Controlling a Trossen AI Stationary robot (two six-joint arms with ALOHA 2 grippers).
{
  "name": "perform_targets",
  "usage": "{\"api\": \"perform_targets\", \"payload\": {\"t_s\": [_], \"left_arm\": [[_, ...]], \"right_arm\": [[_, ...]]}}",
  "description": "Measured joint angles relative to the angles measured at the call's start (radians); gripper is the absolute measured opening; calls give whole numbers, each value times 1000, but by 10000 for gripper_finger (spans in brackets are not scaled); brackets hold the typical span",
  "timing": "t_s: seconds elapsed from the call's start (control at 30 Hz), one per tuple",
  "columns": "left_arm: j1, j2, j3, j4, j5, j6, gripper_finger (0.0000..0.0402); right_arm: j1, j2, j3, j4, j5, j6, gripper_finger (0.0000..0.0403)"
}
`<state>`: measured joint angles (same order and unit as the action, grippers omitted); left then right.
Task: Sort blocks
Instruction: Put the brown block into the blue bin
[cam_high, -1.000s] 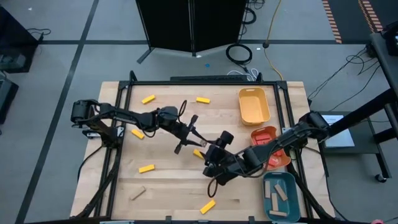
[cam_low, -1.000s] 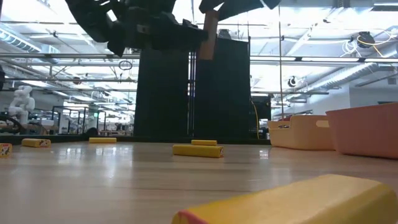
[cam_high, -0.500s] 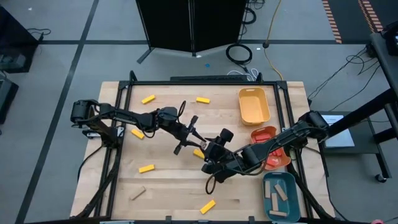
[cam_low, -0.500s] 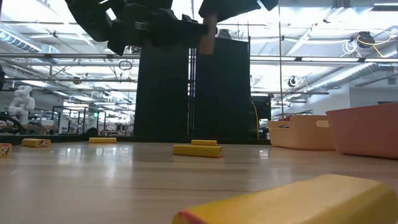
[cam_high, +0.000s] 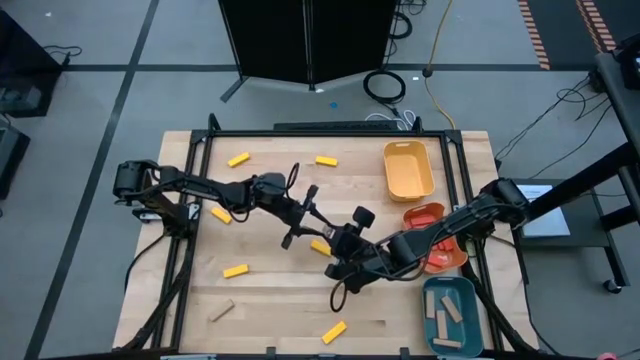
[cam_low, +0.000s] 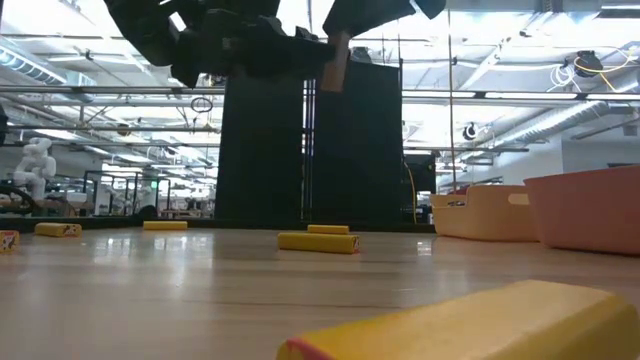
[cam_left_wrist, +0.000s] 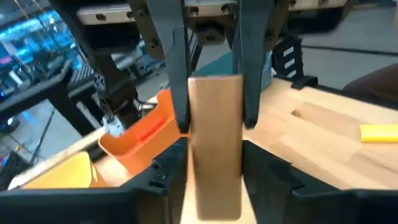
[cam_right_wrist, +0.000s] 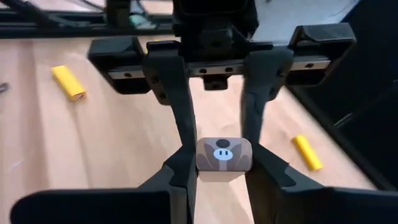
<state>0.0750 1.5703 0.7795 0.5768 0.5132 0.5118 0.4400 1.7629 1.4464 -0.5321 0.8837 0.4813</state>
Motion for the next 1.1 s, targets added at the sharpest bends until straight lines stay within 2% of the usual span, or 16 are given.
{"api": "perform_targets", "payload": {"t_s": [0.1,0.23,0.4,0.47,0.53,0.67,0.8,0.87,0.97,1.1], "left_arm": [[1,-5,0,-50,-72,-9,178],[9,-38,0,-204,-205,-51,208],[3,-72,0,-412,-201,-71,215],[4,-69,0,-469,-205,-131,215],[-4,-60,0,-476,-202,-190,215],[-46,-51,-1,-512,-199,-280,215],[-153,-64,0,-498,-215,-352,215],[-225,-67,1,-458,-278,-392,215],[-340,-66,0,-429,-432,-457,215],[-475,-66,8,-426,-586,-575,215]], "right_arm": [[2,-33,0,-57,-91,60,76],[11,-97,0,-210,-345,237,85],[37,-140,0,-398,-706,509,84],[70,-140,0,-455,-837,631,84],[112,-140,0,-510,-924,746,84],[213,-140,0,-571,-959,948,84],[341,-136,0,-619,-965,1158,84],[401,-125,0,-639,-968,1230,84],[479,-94,0,-677,-964,1292,84],[562,-52,0,-727,-970,1315,84]]}}
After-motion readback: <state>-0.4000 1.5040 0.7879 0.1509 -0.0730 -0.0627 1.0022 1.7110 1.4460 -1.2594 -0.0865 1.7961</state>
